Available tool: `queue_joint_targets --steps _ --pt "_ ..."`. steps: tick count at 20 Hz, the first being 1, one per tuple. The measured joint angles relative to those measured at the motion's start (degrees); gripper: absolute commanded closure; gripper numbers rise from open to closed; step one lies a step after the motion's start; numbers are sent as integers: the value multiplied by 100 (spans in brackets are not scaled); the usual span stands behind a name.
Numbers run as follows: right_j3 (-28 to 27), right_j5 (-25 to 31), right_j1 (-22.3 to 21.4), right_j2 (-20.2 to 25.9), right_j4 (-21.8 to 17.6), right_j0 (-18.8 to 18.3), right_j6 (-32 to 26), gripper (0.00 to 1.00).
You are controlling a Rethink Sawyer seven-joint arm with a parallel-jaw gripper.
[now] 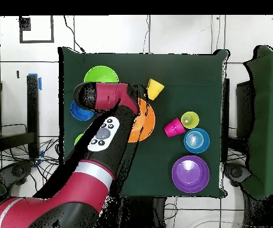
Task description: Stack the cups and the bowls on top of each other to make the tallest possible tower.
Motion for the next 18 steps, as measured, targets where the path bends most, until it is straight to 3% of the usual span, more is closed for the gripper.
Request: queue_joint_targets --steps 8,18 --pt "16 -1 -15 -2 1 20 0 0" --pt "309 1 -513 -99 -1 401 0 0"
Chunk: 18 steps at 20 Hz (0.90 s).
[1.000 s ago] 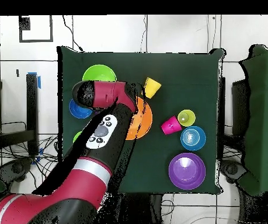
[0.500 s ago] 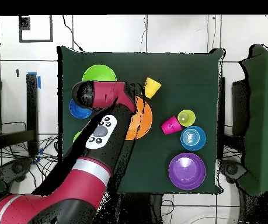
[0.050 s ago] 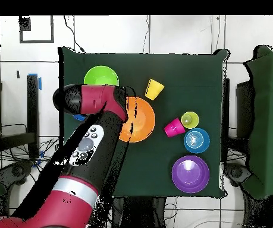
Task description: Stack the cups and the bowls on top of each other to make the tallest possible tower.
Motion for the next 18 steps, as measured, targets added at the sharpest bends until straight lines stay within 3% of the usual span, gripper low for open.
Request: queue_joint_targets --steps 9,18 --pt "15 81 -339 -180 26 222 0 0" --pt "29 245 -322 -167 -12 75 0 0"
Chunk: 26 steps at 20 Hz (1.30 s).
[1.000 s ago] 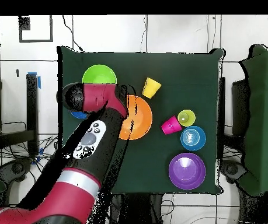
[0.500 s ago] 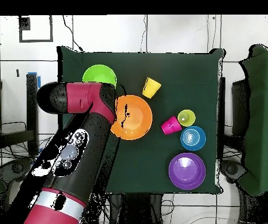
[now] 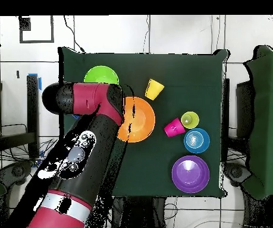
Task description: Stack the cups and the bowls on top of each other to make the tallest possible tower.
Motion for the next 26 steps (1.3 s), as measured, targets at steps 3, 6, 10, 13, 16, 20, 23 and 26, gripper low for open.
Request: queue_joint_targets --steps 3,6,10,13,16,20,23,26 --pt "0 0 -3 88 -38 -156 0 0" --pt "1 0 -2 159 -71 -310 0 0" --pt "1 8 -2 186 -152 -452 0 0" --pt "-4 103 -2 186 -173 -492 0 0" --pt "-19 271 -3 196 -175 -513 0 0" --pt "-50 530 -2 232 -176 -552 0 0" --pt "-78 813 -5 324 -148 -676 0 0" --pt "-77 1054 -6 400 -101 -772 0 0"
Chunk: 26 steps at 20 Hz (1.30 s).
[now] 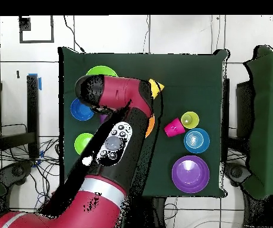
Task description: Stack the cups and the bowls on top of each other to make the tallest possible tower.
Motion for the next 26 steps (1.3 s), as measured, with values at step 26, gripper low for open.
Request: queue_joint_targets --steps 26 --pt "17 1846 -271 487 269 -639 1 0"
